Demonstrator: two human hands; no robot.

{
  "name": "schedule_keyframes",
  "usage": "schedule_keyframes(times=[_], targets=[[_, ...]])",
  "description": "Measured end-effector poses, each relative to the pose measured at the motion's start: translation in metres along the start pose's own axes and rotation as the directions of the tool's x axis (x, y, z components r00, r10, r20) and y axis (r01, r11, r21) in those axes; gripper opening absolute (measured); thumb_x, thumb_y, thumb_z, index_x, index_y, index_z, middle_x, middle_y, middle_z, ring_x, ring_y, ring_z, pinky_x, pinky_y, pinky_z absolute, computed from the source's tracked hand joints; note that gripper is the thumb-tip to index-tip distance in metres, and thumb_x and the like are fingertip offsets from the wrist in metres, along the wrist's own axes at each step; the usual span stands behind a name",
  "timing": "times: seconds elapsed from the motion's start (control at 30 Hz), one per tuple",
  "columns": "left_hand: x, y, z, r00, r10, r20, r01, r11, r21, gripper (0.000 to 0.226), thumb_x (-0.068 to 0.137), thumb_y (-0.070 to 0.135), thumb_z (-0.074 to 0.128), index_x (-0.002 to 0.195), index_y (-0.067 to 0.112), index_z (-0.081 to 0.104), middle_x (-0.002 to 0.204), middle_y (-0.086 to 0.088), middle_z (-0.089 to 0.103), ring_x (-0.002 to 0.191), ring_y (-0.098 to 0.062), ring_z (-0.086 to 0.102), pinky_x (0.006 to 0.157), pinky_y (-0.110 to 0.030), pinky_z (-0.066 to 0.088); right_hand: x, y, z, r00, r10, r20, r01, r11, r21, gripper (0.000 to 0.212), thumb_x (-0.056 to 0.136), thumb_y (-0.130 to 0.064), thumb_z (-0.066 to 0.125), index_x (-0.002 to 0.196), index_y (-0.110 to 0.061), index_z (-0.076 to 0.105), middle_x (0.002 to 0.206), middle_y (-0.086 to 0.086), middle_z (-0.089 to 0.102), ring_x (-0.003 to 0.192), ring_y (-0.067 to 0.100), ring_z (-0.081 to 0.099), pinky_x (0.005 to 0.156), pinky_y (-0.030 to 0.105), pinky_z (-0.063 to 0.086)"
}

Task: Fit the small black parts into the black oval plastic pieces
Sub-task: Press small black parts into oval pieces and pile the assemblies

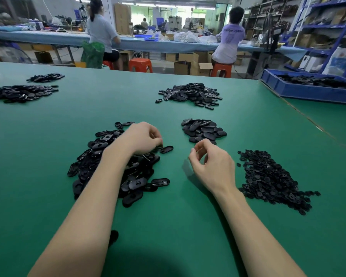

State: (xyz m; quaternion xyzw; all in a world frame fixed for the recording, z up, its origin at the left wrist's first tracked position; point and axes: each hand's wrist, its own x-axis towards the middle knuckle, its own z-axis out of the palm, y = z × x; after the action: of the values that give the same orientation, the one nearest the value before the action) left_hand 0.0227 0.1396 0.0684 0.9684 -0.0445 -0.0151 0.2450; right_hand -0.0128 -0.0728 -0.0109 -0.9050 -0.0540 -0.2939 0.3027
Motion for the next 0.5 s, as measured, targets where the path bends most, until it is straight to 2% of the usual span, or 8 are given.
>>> schedule_keyframes(times=[0.1,0.17,0.3,0.37,0.4,0.5], targets=[[-0.003,-0.019,-0.01,0.996,-0.092,-0.001,0.092,0.992,0.088,0.02,0.091,0.023,0.06,0.086,0.033,0.076,0.096,0.008,0.073,0.099,-0.017,0.064,0.097,-0.035,0.05,0.0,0.0,0.0,1.0,-0.012,0.015,0.012,1.0,0.003,0.014,0.091,-0.042,0.06,0.084,-0.031,0.053,0.072,-0.015,0.062,0.06,-0.001,0.05,0.053,0.024,0.035],[-0.004,-0.025,-0.01,0.99,-0.14,0.007,0.138,0.983,0.122,0.019,0.09,0.024,0.063,0.082,0.035,0.076,0.094,0.01,0.072,0.103,-0.018,0.062,0.104,-0.043,0.046,0.001,0.001,0.0,1.0,-0.013,0.024,0.013,1.0,0.001,0.014,0.09,-0.041,0.061,0.085,-0.031,0.053,0.073,-0.015,0.062,0.06,0.0,0.051,0.053,0.024,0.036],[-0.005,-0.026,-0.006,0.986,-0.168,0.01,0.166,0.977,0.134,0.015,0.087,0.026,0.066,0.083,0.035,0.077,0.098,0.01,0.072,0.106,-0.019,0.061,0.109,-0.047,0.041,0.001,0.003,0.002,0.999,-0.015,0.029,0.014,1.0,0.007,0.013,0.089,-0.041,0.06,0.085,-0.032,0.053,0.073,-0.015,0.062,0.06,0.001,0.052,0.053,0.022,0.035],[-0.004,-0.025,-0.005,0.985,-0.175,0.004,0.173,0.975,0.141,0.005,0.084,0.034,0.071,0.083,0.034,0.076,0.098,0.008,0.072,0.106,-0.02,0.061,0.11,-0.048,0.04,0.001,0.004,0.003,1.0,-0.006,0.031,0.005,1.0,0.016,0.012,0.089,-0.04,0.06,0.085,-0.032,0.054,0.072,-0.016,0.062,0.061,0.001,0.052,0.054,0.024,0.036],[-0.004,-0.024,-0.005,0.984,-0.179,0.005,0.176,0.974,0.144,0.008,0.082,0.041,0.075,0.083,0.033,0.076,0.097,0.008,0.072,0.106,-0.02,0.061,0.11,-0.049,0.039,0.0,0.004,0.003,0.999,-0.002,0.032,0.001,1.0,0.017,0.011,0.088,-0.04,0.061,0.085,-0.031,0.054,0.072,-0.016,0.063,0.061,0.002,0.052,0.054,0.024,0.036],[-0.006,-0.019,-0.005,0.98,-0.199,0.027,0.193,0.97,0.146,0.036,0.066,0.063,0.082,0.082,0.032,0.074,0.092,0.01,0.071,0.101,-0.018,0.062,0.11,-0.048,0.037,0.001,0.004,0.003,0.999,0.004,0.035,-0.005,1.0,0.018,0.011,0.088,-0.039,0.061,0.086,-0.031,0.055,0.072,-0.016,0.063,0.062,0.002,0.053,0.055,0.026,0.038]])
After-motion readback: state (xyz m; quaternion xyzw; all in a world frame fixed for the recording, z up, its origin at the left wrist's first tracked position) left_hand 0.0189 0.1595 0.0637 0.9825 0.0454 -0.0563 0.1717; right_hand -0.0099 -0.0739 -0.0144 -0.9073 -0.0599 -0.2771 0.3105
